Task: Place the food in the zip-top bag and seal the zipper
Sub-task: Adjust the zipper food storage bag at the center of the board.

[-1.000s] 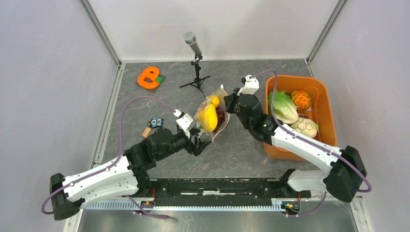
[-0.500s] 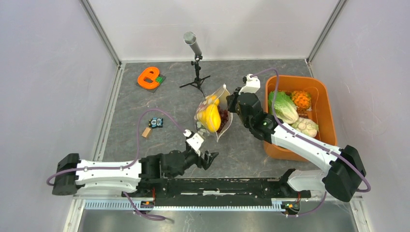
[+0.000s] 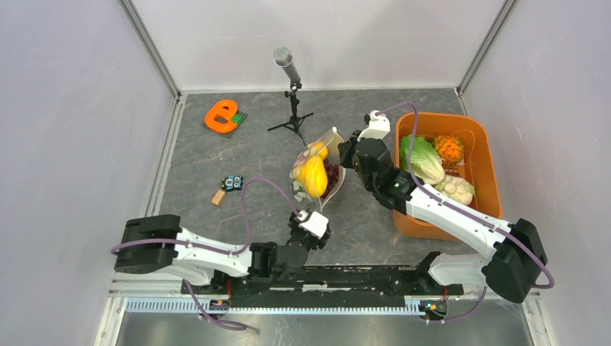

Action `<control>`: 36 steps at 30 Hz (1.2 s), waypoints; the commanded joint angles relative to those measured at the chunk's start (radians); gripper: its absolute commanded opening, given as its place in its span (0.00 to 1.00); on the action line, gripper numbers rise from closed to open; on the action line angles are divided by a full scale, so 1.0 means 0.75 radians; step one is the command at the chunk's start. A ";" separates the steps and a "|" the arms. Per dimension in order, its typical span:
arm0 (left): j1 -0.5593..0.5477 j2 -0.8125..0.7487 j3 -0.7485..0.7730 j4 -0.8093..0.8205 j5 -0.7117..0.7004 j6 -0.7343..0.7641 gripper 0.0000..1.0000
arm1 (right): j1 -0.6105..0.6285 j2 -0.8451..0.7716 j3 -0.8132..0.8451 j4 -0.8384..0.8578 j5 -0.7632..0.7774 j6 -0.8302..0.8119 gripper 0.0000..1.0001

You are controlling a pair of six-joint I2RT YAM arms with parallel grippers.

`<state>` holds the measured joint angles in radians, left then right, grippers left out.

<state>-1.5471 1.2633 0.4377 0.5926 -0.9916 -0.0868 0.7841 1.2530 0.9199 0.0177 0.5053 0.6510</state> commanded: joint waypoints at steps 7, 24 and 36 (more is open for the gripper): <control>0.002 0.146 0.123 0.411 -0.268 0.313 0.56 | -0.002 -0.103 0.000 0.033 -0.010 0.038 0.00; 0.132 -0.069 0.032 0.139 -0.041 0.149 0.02 | -0.002 -0.164 -0.051 0.051 -0.042 0.040 0.00; 0.382 -0.307 0.034 -0.199 0.595 0.026 0.25 | -0.001 -0.130 -0.023 0.052 -0.149 0.021 0.00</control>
<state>-1.2648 1.0237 0.4629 0.5056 -0.7406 -0.0116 0.7830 1.1610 0.8707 -0.0021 0.4137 0.6651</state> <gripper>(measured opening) 0.140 0.010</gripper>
